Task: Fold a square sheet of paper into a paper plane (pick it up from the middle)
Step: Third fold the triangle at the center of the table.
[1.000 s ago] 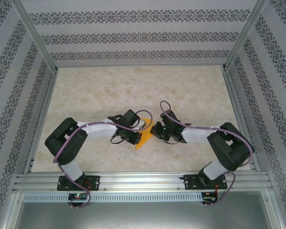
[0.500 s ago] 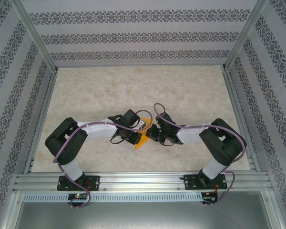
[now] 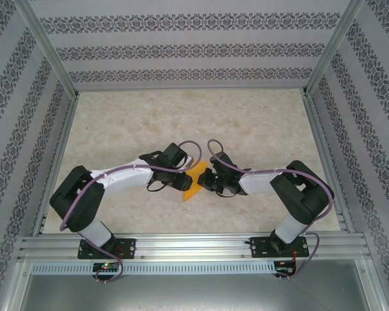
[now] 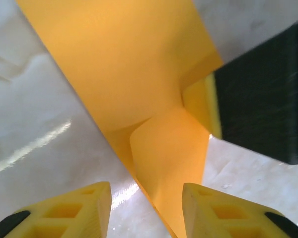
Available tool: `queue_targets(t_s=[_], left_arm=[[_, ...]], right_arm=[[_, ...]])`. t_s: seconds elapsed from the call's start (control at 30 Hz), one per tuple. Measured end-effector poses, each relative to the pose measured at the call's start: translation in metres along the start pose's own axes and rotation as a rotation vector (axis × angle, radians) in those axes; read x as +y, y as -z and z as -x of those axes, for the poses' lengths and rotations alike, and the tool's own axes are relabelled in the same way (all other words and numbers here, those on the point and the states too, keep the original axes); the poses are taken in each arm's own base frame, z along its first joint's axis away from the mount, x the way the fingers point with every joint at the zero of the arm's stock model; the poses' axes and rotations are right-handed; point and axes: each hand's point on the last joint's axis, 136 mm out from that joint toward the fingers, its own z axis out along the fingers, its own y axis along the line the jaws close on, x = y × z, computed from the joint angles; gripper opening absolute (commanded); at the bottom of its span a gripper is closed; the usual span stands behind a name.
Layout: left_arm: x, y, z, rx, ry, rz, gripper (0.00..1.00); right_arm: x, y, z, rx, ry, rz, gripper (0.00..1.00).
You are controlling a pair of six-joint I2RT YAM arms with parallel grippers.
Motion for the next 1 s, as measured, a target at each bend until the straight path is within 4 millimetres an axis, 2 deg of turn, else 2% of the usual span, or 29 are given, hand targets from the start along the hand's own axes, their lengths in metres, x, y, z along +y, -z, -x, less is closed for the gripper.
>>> queue_targets(t_s=[0.17,0.33,0.47,0.7,1.0], left_arm=[[-0.018,0.024,0.013,-0.057,0.081,-0.086,0.31],[-0.043,0.025,0.010,-0.017,0.171,-0.239,0.25],[-0.052,0.013,0.002,0.033,0.237,-0.312,0.24],[-0.049,-0.017,-0.019,0.128,0.334,-0.337,0.23],[-0.040,-0.034,-0.031,0.163,0.364,-0.313,0.21]], right_arm=[[0.000,0.000,0.000,0.000,0.004,0.000,0.08],[0.000,-0.001,0.000,0.001,0.003,-0.001,0.08],[0.000,-0.001,0.000,0.001,0.004,0.000,0.08],[0.000,-0.001,0.000,0.001,0.003,-0.001,0.08],[0.000,-0.001,0.000,0.001,0.006,-0.001,0.08]])
